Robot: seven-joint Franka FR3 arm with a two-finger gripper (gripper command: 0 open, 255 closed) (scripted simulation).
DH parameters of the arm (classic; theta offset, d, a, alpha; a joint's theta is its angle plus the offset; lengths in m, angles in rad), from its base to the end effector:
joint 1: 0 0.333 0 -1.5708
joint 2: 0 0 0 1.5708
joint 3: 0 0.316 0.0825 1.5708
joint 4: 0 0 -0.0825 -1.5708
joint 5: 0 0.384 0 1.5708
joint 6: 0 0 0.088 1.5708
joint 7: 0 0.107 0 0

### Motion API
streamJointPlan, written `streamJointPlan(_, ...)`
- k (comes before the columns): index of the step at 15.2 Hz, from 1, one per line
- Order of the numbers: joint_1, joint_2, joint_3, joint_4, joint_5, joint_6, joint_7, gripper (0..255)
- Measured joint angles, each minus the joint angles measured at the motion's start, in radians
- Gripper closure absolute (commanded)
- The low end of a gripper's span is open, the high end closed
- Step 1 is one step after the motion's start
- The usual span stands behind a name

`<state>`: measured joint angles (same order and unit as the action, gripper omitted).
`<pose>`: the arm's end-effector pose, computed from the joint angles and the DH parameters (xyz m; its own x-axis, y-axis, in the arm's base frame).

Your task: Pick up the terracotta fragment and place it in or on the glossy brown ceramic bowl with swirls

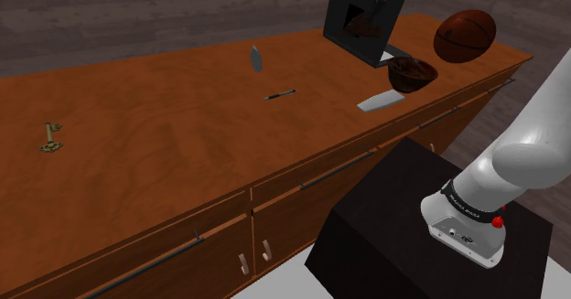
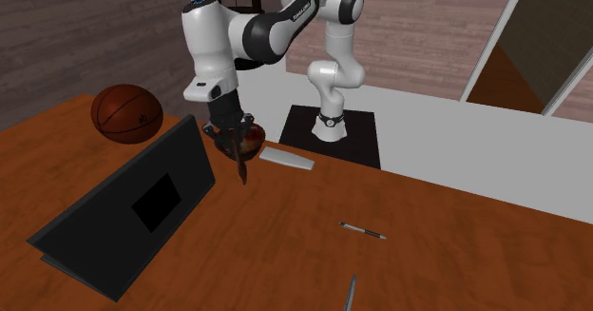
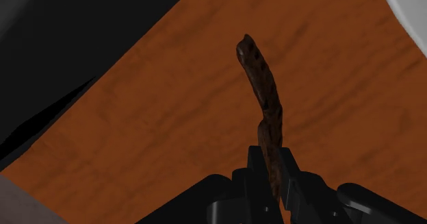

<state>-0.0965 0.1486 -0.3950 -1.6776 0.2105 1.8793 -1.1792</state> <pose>0.5537 -0.2636 0.5213 0.7942 0.5864 0.1590 0.5939 -0.8045 0.0007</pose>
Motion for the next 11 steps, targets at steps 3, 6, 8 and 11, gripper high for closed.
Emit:
streamJointPlan(3,-0.002,-0.014,-0.003,0.013,-0.007,-0.026,0.002,255)
streamJointPlan(6,-0.014,-0.092,-0.02,-0.061,-0.035,-0.028,-0.024,255)
streamJointPlan(8,-0.027,-0.139,-0.034,-0.099,-0.053,-0.036,-0.046,255)
streamJointPlan(11,-0.045,-0.223,-0.051,-0.178,-0.089,-0.038,-0.072,255)
